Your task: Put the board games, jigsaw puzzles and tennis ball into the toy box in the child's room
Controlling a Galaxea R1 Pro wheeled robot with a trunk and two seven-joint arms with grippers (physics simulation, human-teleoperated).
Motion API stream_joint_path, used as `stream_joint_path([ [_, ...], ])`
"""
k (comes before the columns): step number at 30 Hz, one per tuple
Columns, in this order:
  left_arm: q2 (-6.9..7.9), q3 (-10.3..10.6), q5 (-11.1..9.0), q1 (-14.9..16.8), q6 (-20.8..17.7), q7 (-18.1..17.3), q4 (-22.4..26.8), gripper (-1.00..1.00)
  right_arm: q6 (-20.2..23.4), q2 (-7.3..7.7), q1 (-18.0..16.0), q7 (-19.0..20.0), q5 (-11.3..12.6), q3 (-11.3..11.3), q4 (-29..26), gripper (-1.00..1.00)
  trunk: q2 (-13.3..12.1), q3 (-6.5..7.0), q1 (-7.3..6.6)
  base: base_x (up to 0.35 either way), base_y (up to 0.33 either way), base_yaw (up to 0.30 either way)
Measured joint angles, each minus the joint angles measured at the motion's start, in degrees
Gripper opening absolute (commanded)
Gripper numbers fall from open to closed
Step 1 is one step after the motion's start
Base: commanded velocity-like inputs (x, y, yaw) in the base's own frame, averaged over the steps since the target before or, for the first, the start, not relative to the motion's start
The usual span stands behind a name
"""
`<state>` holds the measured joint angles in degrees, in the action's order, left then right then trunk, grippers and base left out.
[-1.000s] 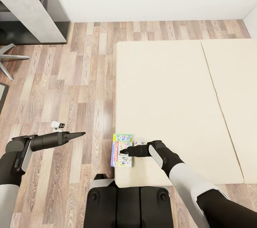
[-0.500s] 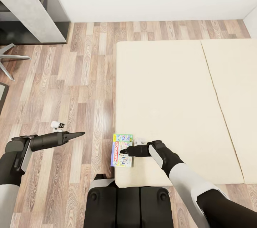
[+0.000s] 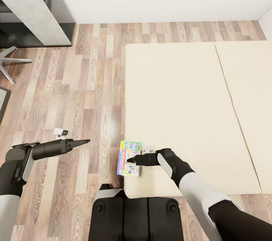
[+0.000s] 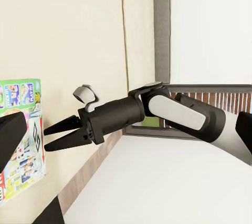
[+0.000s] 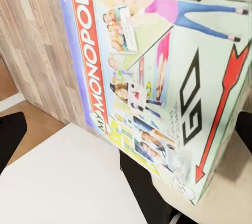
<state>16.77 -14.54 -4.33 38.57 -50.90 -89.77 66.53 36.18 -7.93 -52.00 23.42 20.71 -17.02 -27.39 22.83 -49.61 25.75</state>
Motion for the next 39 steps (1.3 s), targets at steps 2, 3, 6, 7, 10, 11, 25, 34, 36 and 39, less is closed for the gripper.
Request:
stream_joint_path([
  [2, 0.00, 0.0, 0.0, 0.0, 0.0, 0.0, 0.0, 1.00, 0.0, 0.00, 0.0, 0.0, 0.0, 0.0, 0.0, 1.00, 0.0, 0.00, 0.00, 0.000, 0.037, 0.000],
  [3, 0.00, 0.0, 0.0, 0.0, 0.0, 0.0, 0.0, 1.00, 0.0, 0.00, 0.0, 0.0, 0.0, 0.0, 0.0, 1.00, 0.0, 0.00, 0.00, 0.000, 0.019, 0.000],
  [6, 0.00, 0.0, 0.0, 0.0, 0.0, 0.0, 0.0, 1.00, 0.0, 0.00, 0.0, 0.0, 0.0, 0.0, 0.0, 1.00, 0.0, 0.00, 0.00, 0.000, 0.010, 0.000],
  [7, 0.00, 0.0, 0.0, 0.0, 0.0, 0.0, 0.0, 1.00, 0.0, 0.00, 0.0, 0.0, 0.0, 0.0, 0.0, 1.00, 0.0, 0.00, 0.00, 0.000, 0.005, 0.000],
  [10, 0.00, 0.0, 0.0, 0.0, 0.0, 0.0, 0.0, 1.00, 0.0, -0.01, 0.0, 0.0, -0.1, 0.0, 0.0, 1.00, 0.0, 0.00, 0.00, 0.000, 0.002, 0.000],
  [11, 0.00, 0.0, 0.0, 0.0, 0.0, 0.0, 0.0, 1.00, 0.0, -0.01, 0.0, 0.0, -0.1, 0.0, 0.0, 1.00, 0.0, 0.00, 0.00, 0.000, 0.001, 0.000],
  [25, 0.00, 0.0, 0.0, 0.0, 0.0, 0.0, 0.0, 1.00, 0.0, -0.01, 0.0, 0.0, 0.1, 0.0, 0.0, 1.00, 0.0, 0.00, 0.00, 0.000, 0.000, 0.000],
  [34, 0.00, -0.1, 0.0, 0.0, 0.0, 0.0, 0.0, 1.00, 0.0, 0.29, 0.1, -0.1, -0.2, 0.2, -0.4, 1.00, 0.0, 0.58, 0.00, 0.000, 0.000, 0.000],
  [36, 0.00, -0.1, 0.0, 0.0, 0.0, 0.0, 0.0, 1.00, 0.0, 0.32, 0.1, -0.1, -0.2, 0.2, -0.4, 1.00, 0.0, 0.76, 0.00, 0.000, 0.000, 0.000],
  [39, 0.10, -0.1, 0.0, 0.0, 0.0, 0.0, 0.0, 1.00, 0.1, 0.46, 0.1, -0.2, -0.2, 0.2, -0.5, 1.00, 0.0, 1.04, 0.00, 0.000, 0.000, 0.000],
])
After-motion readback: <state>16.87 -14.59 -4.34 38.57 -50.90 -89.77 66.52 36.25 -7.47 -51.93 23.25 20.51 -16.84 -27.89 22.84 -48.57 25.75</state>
